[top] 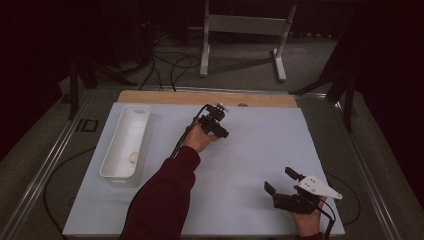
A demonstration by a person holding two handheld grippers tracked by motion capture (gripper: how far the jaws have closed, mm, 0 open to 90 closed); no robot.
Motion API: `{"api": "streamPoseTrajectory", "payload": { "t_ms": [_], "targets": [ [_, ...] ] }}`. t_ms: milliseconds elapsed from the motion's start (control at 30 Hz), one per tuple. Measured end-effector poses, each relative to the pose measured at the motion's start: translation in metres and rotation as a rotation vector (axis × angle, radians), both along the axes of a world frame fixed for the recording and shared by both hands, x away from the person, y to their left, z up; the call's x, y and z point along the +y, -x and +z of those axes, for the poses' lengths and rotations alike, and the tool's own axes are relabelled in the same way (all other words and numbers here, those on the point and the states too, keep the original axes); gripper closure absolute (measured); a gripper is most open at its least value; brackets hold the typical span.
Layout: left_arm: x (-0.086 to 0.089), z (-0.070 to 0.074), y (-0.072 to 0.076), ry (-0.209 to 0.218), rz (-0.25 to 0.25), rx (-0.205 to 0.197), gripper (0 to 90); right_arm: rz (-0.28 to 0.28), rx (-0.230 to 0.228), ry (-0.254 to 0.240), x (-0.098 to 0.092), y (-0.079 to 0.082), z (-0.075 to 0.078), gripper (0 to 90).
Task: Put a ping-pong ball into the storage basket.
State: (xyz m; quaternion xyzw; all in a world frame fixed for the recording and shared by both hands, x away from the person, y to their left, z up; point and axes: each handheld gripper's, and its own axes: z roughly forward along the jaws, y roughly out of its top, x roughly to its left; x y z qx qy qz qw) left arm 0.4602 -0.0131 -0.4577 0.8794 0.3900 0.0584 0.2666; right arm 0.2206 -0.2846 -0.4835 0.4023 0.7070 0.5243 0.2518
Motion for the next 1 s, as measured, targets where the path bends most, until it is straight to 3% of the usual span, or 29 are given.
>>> {"api": "streamPoseTrajectory", "payload": {
  "t_ms": [367, 600, 1000],
  "targets": [
    [0.003, 0.019, 0.002, -0.009, 0.012, -0.027, 51.1, 0.002, 0.001, 0.001, 0.000, 0.000, 0.000, 7.5],
    [0.012, 0.024, -0.001, 0.002, 0.021, -0.005, 51.1, 0.003, 0.004, 0.002, 0.001, 0.000, 0.000, 7.5],
    [0.020, 0.033, 0.001, 0.015, 0.013, -0.014, 51.1, 0.006, 0.005, 0.004, 0.001, 0.000, -0.001, 7.5]
  ]
}}
